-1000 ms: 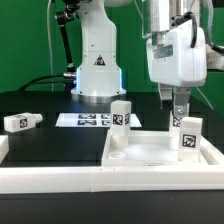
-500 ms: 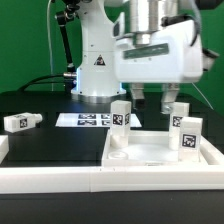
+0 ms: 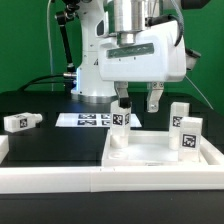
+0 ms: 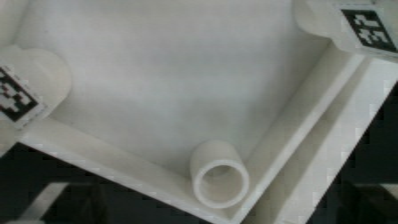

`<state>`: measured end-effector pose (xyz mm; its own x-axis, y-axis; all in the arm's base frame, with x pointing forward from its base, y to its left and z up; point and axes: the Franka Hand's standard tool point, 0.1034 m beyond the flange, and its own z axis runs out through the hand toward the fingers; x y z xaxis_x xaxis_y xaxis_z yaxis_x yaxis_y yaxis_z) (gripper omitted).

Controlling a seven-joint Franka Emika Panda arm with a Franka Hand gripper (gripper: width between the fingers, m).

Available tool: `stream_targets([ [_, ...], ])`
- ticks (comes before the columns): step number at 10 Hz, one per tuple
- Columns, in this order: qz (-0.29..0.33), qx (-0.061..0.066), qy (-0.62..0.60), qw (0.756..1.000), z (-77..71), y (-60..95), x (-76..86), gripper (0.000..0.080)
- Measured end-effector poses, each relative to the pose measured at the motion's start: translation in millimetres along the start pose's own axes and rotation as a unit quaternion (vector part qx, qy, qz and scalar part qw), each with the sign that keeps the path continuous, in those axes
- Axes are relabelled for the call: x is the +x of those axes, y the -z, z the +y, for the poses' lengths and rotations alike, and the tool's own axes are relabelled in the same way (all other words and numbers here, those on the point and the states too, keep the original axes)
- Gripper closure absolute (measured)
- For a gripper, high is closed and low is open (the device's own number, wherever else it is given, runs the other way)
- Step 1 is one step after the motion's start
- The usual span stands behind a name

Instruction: Assemble square table

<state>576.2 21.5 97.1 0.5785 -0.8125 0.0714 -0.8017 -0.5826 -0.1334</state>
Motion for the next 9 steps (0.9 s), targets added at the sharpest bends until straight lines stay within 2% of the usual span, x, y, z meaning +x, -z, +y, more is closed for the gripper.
stream_targets([
  [2, 0.006, -0.012, 0.219, 0.976, 18.4, 1.7, 22.2, 0.015],
  [3, 0.006, -0.017, 0.272, 0.962, 28.0, 2.1, 34.0, 0.015],
  [4, 0.008, -0.021, 0.309, 0.951, 33.5, 2.8, 41.3, 0.015],
  [6, 0.007, -0.025, 0.352, 0.936, 33.8, 2.1, 41.1, 0.015],
  [8, 0.005, -0.025, 0.36, 0.932, 39.9, 3.2, 45.1, 0.015],
  [9, 0.004, -0.027, 0.363, 0.931, 64.7, 9.4, 62.2, 0.015],
])
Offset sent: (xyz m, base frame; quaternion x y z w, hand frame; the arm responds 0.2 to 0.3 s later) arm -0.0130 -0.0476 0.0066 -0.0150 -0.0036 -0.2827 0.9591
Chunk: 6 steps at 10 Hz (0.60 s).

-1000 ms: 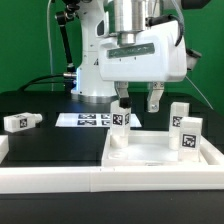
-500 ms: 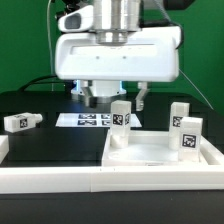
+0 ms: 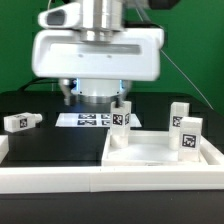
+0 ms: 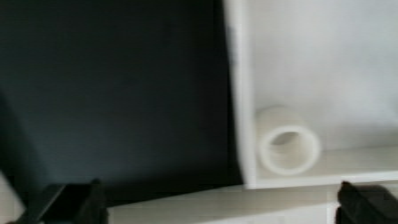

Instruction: Assemble square table

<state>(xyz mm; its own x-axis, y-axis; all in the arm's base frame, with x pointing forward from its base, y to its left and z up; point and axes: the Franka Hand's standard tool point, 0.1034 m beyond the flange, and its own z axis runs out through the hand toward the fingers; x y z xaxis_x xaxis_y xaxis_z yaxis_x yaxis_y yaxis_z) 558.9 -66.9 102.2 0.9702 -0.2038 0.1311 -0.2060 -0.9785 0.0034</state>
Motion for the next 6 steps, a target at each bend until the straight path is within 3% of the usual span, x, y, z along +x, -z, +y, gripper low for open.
stream_targets([
  [3, -0.021, -0.008, -0.034, 0.999, 92.9, -8.4, -40.2, 0.015],
  [4, -0.025, -0.011, -0.047, 0.999, 103.7, -11.4, -46.0, 0.015],
  [6, -0.024, -0.011, -0.043, 0.999, 100.0, -10.9, -44.0, 0.015],
])
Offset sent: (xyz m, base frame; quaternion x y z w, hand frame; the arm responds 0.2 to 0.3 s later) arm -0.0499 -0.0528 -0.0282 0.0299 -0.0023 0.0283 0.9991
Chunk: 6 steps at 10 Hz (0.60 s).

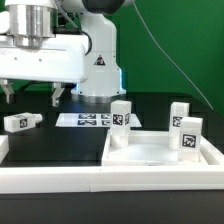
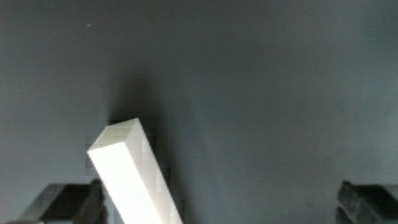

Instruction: Assemble square table

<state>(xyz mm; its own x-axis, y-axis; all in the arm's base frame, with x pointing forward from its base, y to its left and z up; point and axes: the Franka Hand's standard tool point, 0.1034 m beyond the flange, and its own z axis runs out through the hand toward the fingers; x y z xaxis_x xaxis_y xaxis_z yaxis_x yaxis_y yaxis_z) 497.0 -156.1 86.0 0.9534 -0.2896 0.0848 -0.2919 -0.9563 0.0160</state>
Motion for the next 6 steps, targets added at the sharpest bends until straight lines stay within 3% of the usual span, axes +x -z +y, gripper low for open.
stream_targets([
  [3, -0.001, -0.001, -0.003, 1.0, 3.7, -1.1, -0.9, 0.015],
  [5, -0.013, 0.005, -0.07, 0.997, 50.9, -4.4, -19.5, 0.015],
  [6, -0.025, 0.002, -0.082, 0.996, 79.3, -9.8, -39.4, 0.015],
])
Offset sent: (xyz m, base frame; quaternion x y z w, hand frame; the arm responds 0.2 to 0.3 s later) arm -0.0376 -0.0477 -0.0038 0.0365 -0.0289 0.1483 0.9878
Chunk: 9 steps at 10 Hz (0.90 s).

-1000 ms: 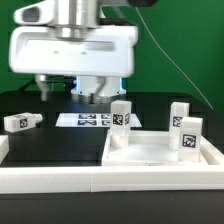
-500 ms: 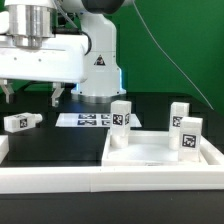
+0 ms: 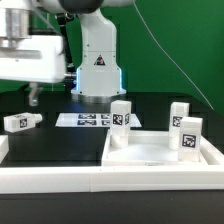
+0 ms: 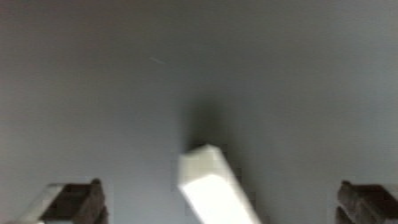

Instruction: Assemble square table

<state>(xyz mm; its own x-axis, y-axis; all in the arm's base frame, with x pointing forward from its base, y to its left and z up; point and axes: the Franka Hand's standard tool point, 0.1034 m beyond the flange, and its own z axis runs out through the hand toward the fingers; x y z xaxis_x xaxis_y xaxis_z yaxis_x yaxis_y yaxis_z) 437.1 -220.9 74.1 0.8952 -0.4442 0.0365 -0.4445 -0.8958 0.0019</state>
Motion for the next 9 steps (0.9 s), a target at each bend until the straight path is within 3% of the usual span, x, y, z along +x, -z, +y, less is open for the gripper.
stream_targets([
  [1, -0.013, 0.003, -0.019, 1.0, 17.3, -4.8, -8.5, 0.015],
  [2, -0.01, 0.001, -0.022, 1.0, 15.8, -4.4, -5.0, 0.015],
  [3, 0.013, -0.015, -0.007, 1.0, -4.2, -3.4, 5.1, 0.015],
  [6, 0.006, -0.012, -0.005, 1.0, 3.2, -6.0, 0.3, 0.015],
  [7, 0.002, -0.003, -0.031, 1.0, 16.8, -9.9, -5.8, 0.015],
  [9, -0.01, -0.006, -0.05, 0.999, 34.0, -18.1, -22.1, 0.015],
])
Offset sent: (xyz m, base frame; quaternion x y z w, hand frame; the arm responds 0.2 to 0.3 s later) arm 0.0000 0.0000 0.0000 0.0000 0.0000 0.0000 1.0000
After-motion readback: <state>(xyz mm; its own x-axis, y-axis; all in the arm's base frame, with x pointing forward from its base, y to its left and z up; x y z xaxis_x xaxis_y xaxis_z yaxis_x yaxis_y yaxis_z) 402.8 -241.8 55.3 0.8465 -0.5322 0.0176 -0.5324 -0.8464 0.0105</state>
